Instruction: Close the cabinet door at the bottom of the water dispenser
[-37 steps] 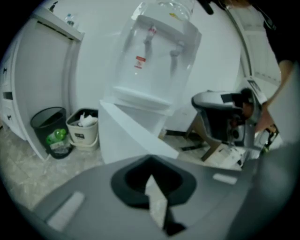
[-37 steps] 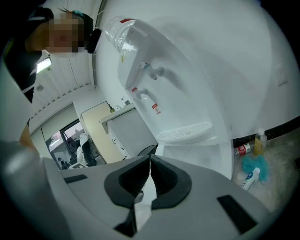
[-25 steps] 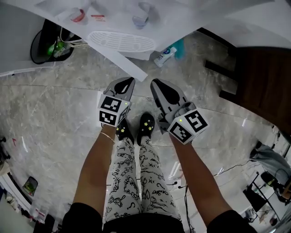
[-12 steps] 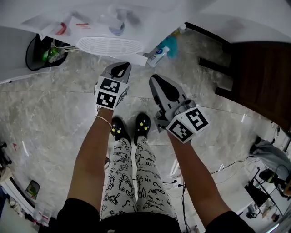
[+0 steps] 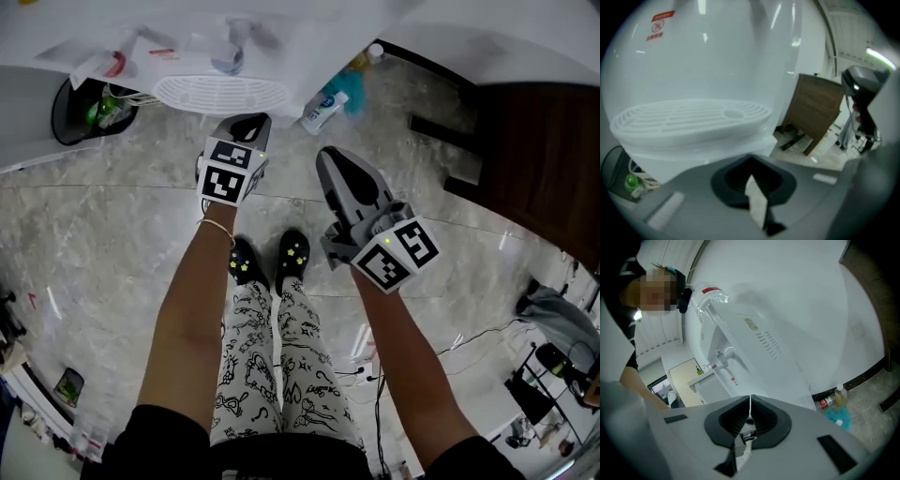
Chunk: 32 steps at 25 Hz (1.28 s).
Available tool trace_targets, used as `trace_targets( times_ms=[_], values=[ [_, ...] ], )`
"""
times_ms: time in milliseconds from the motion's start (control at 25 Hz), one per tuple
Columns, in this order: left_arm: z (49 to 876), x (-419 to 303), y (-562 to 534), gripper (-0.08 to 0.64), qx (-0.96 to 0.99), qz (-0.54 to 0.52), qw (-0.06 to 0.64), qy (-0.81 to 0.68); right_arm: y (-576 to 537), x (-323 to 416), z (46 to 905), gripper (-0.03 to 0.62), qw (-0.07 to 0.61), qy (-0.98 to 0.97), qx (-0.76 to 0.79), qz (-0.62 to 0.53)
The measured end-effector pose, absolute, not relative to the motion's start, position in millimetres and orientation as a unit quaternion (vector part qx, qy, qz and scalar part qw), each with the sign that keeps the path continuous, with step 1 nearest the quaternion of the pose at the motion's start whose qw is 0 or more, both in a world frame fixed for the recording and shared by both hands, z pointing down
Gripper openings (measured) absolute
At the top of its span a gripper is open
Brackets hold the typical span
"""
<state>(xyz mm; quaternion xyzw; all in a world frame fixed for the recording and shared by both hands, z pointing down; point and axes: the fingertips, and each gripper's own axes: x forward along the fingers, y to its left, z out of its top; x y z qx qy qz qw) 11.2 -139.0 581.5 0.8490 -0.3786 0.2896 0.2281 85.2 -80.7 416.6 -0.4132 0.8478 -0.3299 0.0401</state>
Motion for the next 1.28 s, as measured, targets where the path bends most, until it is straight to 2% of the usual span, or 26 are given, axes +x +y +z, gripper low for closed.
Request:
trace_targets(
  times_ms=[560, 920, 1280],
  values=[
    [570.0, 7.0, -135.9, -0.002, 0.852, 0.271, 0.23, -0.383, -85.7, 82.3, 405.2, 0.017, 0.049, 0.855, -0.406, -0.318],
    [542.6, -17.8, -95.4, -0.002, 0.844, 0.229, 0.268, -0.404, -66.2, 65.1, 429.3, 0.017, -0.023, 0.873, -0.376, -0.309],
    [510.3, -38.8, -38.3, -0.002, 0.839, 0.193, 0.304, -0.409, -43.2, 57.5, 423.8, 0.017, -0.039, 0.882, -0.347, -0.316]
  ],
)
